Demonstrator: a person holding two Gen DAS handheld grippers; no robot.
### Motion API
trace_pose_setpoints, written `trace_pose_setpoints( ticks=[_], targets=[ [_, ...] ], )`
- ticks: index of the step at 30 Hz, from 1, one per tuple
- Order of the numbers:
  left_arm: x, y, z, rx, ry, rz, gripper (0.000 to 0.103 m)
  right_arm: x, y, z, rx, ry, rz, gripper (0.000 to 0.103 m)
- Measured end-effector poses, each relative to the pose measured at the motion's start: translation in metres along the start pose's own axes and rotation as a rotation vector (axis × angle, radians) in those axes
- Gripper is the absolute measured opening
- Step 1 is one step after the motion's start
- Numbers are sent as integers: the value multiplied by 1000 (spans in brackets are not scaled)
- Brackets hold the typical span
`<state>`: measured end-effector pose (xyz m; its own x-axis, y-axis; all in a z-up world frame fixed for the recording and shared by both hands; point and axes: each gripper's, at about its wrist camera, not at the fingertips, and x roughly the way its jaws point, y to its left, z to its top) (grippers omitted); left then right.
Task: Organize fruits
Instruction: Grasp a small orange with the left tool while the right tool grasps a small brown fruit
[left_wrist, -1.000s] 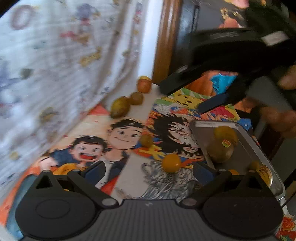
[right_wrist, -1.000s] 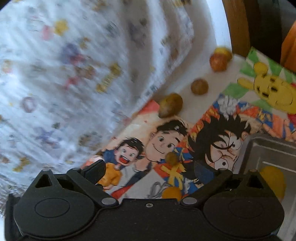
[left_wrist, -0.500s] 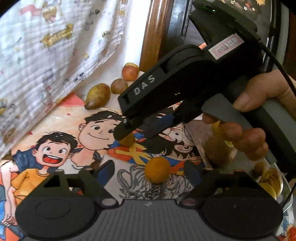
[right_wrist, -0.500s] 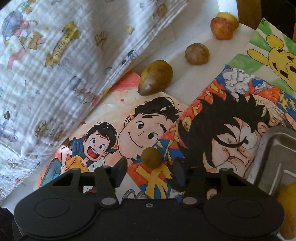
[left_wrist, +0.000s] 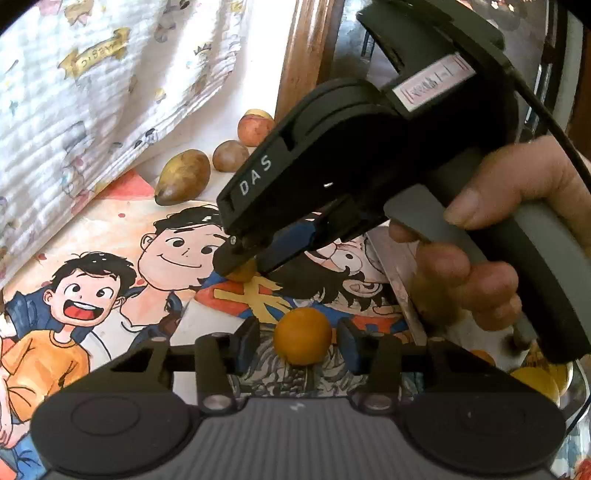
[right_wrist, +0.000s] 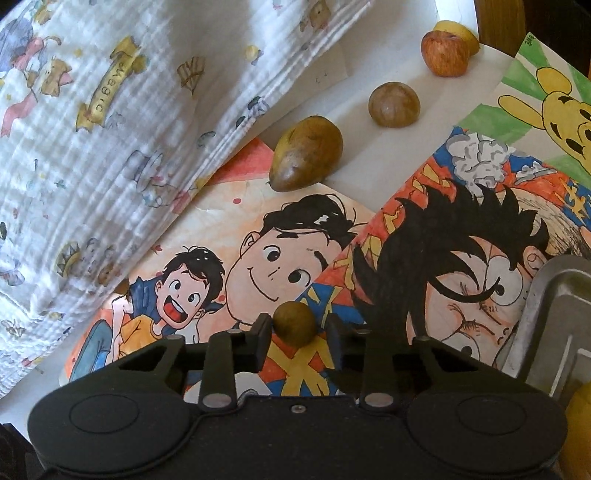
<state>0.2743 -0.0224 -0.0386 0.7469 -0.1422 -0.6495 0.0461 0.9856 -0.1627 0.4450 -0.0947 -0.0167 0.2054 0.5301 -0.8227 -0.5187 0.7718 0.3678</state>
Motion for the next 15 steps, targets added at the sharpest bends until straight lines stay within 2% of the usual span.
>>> trace_pose_setpoints(
  ticks=[4,15],
  targets=[
    [1,0,0,-4,-1,-4,36,1,0,-1,11,-3,16,29],
    [-8,10,-3,-84,2,-5,35,-6,-5,-5,41,-25,21,28]
  ],
)
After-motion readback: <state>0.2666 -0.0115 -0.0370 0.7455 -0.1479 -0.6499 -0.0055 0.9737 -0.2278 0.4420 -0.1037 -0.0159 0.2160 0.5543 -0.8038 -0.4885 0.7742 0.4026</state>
